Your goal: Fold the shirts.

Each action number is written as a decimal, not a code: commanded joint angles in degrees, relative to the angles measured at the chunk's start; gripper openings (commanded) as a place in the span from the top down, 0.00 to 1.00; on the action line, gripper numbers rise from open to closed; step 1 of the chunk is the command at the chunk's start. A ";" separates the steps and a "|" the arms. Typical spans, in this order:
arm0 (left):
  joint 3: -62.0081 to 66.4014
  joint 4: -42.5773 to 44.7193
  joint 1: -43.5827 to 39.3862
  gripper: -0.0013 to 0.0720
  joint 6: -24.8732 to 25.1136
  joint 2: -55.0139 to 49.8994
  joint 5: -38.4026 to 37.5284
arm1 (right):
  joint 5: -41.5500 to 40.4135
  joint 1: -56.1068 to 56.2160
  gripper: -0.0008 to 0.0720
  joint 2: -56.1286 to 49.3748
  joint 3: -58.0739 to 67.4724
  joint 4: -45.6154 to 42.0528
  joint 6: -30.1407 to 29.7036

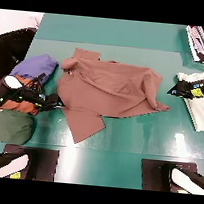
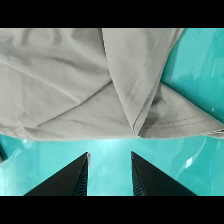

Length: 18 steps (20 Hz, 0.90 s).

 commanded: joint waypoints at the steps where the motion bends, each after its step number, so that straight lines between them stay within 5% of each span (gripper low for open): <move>1: -4.20 -3.28 0.00 0.16 0.90 0.35 5.55 | -0.96 -0.09 0.56 2.69 -1.86 0.00 0.00; 9: -4.28 -5.51 -8.94 0.18 0.46 0.28 15.87 | 0.48 -0.17 0.56 2.69 -1.86 -0.33 0.02; 11: -3.98 -5.64 -9.11 0.93 -0.11 0.31 16.28 | 2.03 -1.70 0.56 2.69 -1.88 -0.52 0.02; 16: 4.96 0.59 -9.11 0.95 -0.13 0.85 8.09 | 3.19 -13.53 0.56 2.69 -6.75 -0.55 0.00; 18: 8.74 1.42 -9.11 0.95 -0.13 0.83 5.81 | 0.72 -19.58 0.42 2.45 -13.77 -0.44 -0.02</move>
